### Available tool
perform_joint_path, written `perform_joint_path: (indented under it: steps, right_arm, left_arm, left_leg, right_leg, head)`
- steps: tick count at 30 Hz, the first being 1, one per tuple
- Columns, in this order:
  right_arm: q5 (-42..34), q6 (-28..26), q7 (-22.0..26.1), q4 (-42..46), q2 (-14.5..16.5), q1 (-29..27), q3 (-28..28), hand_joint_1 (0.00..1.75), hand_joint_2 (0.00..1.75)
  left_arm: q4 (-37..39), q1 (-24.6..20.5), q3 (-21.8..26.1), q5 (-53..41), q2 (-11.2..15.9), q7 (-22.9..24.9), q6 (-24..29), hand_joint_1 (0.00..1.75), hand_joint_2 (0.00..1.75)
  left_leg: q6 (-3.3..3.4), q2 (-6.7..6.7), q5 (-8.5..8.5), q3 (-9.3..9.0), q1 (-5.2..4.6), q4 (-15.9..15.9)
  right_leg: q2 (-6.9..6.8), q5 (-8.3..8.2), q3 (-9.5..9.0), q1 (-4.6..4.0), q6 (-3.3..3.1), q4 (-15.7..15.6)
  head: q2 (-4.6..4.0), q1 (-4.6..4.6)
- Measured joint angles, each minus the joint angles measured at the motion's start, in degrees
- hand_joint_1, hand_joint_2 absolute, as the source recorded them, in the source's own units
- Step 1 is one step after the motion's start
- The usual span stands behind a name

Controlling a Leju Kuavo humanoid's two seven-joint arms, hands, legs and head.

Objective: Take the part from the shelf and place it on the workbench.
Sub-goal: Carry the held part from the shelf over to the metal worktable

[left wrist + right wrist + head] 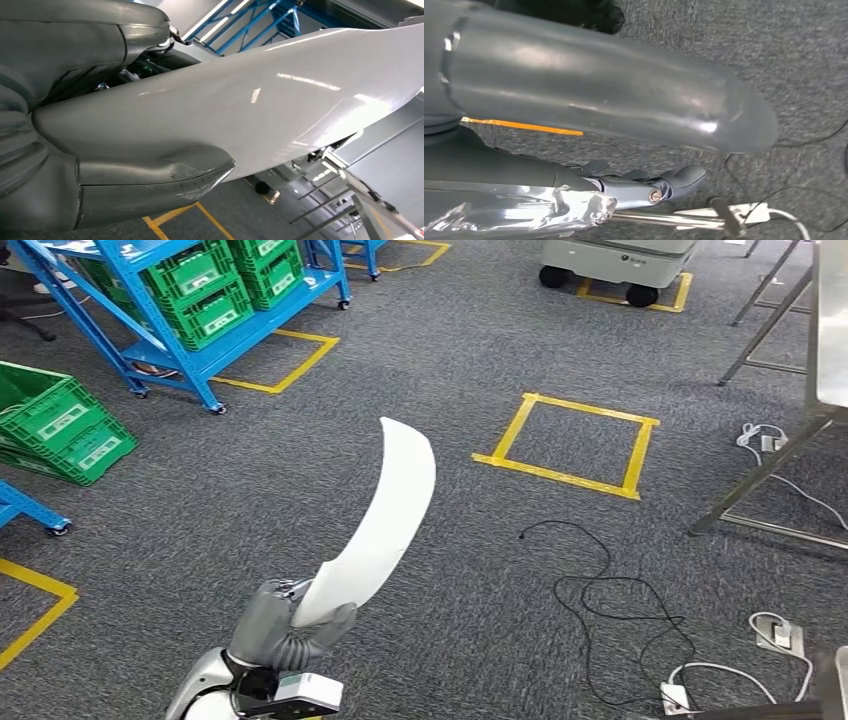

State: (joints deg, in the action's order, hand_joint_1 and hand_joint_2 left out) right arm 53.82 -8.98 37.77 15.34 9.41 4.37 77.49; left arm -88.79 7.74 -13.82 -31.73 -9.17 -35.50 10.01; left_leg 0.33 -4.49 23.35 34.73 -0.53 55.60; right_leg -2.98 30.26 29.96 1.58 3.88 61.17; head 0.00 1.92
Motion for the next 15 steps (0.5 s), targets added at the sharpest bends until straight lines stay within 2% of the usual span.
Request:
perform_joint_path:
  steps: [1,2,3,4,5,6,8,9,10,11,12,13,15]
  right_arm:
    - [0.1,0.0,0.0,0.0,0.0,0.1,0.0,0.00,0.00]
    - [0.1,0.1,0.0,0.0,0.0,0.2,0.0,0.00,0.00]
    - [0.1,0.1,0.0,0.0,0.0,0.1,0.0,0.00,0.00]
    - [0.1,0.1,0.0,0.0,0.0,0.0,0.0,0.00,0.00]
    - [0.2,0.1,-0.1,0.0,0.0,-0.1,0.0,0.00,0.00]
    - [0.2,0.1,-0.1,0.0,0.0,-0.1,0.0,0.00,0.00]
    - [0.3,0.1,-0.2,0.0,0.0,-0.1,0.0,0.00,0.00]
    - [0.3,0.1,-0.3,0.0,0.0,0.0,0.0,0.00,0.00]
    - [0.4,0.1,-0.3,0.0,0.0,-0.1,0.0,0.00,0.00]
    - [0.4,0.1,-0.3,0.0,0.0,-0.2,0.0,0.00,0.00]
    - [0.5,0.1,-0.4,0.0,0.0,-0.3,0.0,0.00,0.00]
    - [0.5,0.1,-0.4,0.0,0.0,-0.4,0.0,0.00,0.00]
    - [0.7,0.1,-0.5,0.0,0.1,-0.3,0.0,0.00,0.00]
  left_arm:
    - [0.0,0.0,0.1,0.0,0.0,0.0,0.0,1.75,1.75]
    - [0.0,0.0,0.1,-0.1,0.0,-0.1,0.0,1.75,1.75]
    - [0.0,0.0,0.1,-0.1,0.0,-0.1,0.1,1.75,1.75]
    - [0.0,0.0,0.2,-0.1,0.0,-0.2,0.1,1.75,1.75]
    - [0.0,0.1,0.2,-0.1,0.0,-0.3,0.1,1.75,1.75]
    - [0.0,0.2,0.2,-0.1,0.0,-0.4,0.2,1.75,1.75]
    - [0.0,0.5,0.2,-0.1,0.1,-0.4,0.3,1.75,1.75]
    - [0.0,0.6,0.3,-0.1,0.1,-0.4,0.3,1.75,1.75]
    - [0.0,0.8,0.3,-0.1,0.2,-0.4,0.3,1.75,1.75]
    - [0.0,0.9,0.3,-0.1,0.2,-0.4,0.3,1.75,1.75]
    - [0.0,0.9,0.3,0.0,0.2,-0.4,0.3,1.75,1.75]
    - [0.0,0.9,0.3,0.0,0.2,-0.4,0.3,1.75,1.75]
    - [0.0,0.9,0.4,0.1,0.2,-0.4,0.3,1.75,1.75]
  left_leg:
    - [-0.32,-0.47,-0.08,0.23,-0.07,0.4]
    - [-0.59,-0.96,-0.15,0.27,-0.09,0.8]
    - [-0.84,-1.48,-0.26,0.16,0.01,1.0]
    - [-1.17,-1.60,-0.22,0.10,0.20,1.1]
    - [-1.51,-0.98,0.53,0.30,0.42,1.8]
    - [-1.83,0.14,2.05,0.86,0.59,3.4]
    - [-2.10,2.82,6.82,3.17,0.74,9.9]
    - [-1.97,3.48,8.85,4.52,0.72,13.7]
    - [-1.68,3.84,9.88,5.39,0.63,16.6]
    - [-1.23,4.07,9.72,5.44,0.46,17.6]
    - [-0.67,4.34,8.44,4.49,0.17,16.5]
    - [-0.03,4.86,6.44,2.71,-0.24,13.5]
    - [1.42,7.25,3.21,-1.21,-0.99,6.2]
  right_leg:
    - [-0.75,0.65,-1.80,-0.10,-0.38,-2.7]
    - [-0.90,1.36,-2.45,-0.31,-1.02,-4.0]
    - [-0.41,1.37,-2.09,-0.46,-1.96,-4.2]
    - [0.02,1.27,-1.78,-0.52,-2.63,-4.2]
    - [0.49,0.98,-1.56,-0.59,-3.26,-4.1]
    - [0.96,0.62,-1.40,-0.63,-3.79,-4.1]
    - [2.07,-0.17,-0.93,-0.85,-4.48,-4.1]
    - [2.71,-0.53,-0.67,-1.07,-4.67,-4.1]
    - [3.40,-0.83,-0.35,-1.35,-4.82,-4.0]
    - [4.11,-1.05,-0.10,-1.62,-4.95,-4.0]
    - [4.81,-1.18,0.01,-1.84,-5.04,-4.0]
    - [5.51,-1.26,0.01,-1.99,-5.11,-4.0]
    - [6.81,-1.40,0.12,-1.98,-5.06,-4.0]
  head:
    - [0.00,-0.06]
    - [0.01,-0.14]
    - [0.01,-0.24]
    - [0.01,-0.28]
    - [0.01,-0.29]
    - [0.00,-0.32]
    - [0.00,-0.52]
    - [0.00,-0.60]
    - [0.00,-0.65]
    - [0.00,-0.66]
    - [0.00,-0.63]
    - [0.00,-0.61]
    - [0.00,-0.57]
